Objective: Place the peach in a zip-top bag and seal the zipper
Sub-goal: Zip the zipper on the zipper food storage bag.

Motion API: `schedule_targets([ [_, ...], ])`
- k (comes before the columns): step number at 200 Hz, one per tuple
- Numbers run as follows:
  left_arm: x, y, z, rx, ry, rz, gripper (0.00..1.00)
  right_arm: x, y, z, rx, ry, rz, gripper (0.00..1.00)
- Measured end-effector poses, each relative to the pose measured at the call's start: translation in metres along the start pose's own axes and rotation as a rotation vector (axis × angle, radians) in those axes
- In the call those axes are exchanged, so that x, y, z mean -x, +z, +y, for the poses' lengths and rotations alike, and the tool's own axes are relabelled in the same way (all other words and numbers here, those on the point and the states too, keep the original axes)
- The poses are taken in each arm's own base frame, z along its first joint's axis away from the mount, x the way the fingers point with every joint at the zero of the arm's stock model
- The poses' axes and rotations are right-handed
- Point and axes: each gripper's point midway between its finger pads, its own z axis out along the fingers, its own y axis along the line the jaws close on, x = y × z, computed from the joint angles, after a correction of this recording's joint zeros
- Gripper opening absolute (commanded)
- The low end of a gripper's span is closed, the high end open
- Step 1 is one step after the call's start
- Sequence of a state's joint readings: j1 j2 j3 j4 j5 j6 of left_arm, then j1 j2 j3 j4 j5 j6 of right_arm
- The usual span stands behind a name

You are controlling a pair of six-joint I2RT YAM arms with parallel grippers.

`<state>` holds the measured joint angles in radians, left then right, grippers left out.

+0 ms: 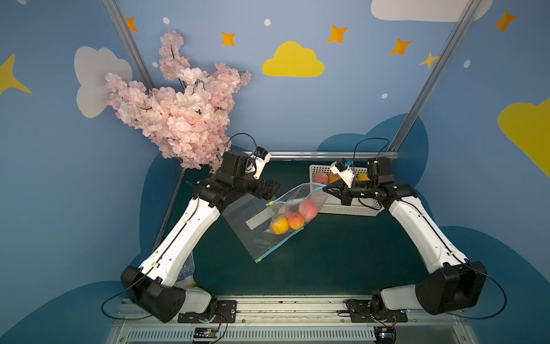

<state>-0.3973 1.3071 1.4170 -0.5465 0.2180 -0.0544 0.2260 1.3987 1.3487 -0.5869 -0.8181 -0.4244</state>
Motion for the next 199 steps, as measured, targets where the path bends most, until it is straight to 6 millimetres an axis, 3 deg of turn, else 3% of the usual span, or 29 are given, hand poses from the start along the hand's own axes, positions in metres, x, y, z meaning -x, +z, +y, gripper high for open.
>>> schedule_targets([
  [23, -0.019, -0.014, 0.005, -0.023, -0.045, -0.119, 1.0, -0.002, -0.003, -0.009, -0.026, 0.071, 0.01, 0.0],
  [58, -0.058, 0.001, 0.007, -0.074, -0.1, -0.156, 1.0, -0.004, -0.003, -0.011, -0.036, 0.168, 0.038, 0.0],
  [100, -0.083, 0.007, 0.004, -0.124, -0.139, -0.169, 1.0, 0.008, -0.007, -0.016, -0.061, 0.258, 0.049, 0.0],
  [155, -0.088, -0.039, -0.048, -0.286, 0.022, -0.206, 0.98, 0.025, 0.001, -0.023, -0.093, 0.328, 0.074, 0.0],
  [185, -0.094, -0.041, -0.078, -0.37, 0.125, -0.206, 0.93, 0.03, 0.008, -0.028, -0.099, 0.36, 0.088, 0.0],
  [199, -0.097, -0.034, -0.086, -0.382, 0.159, -0.206, 0.84, 0.029, 0.011, -0.031, -0.099, 0.373, 0.093, 0.0],
])
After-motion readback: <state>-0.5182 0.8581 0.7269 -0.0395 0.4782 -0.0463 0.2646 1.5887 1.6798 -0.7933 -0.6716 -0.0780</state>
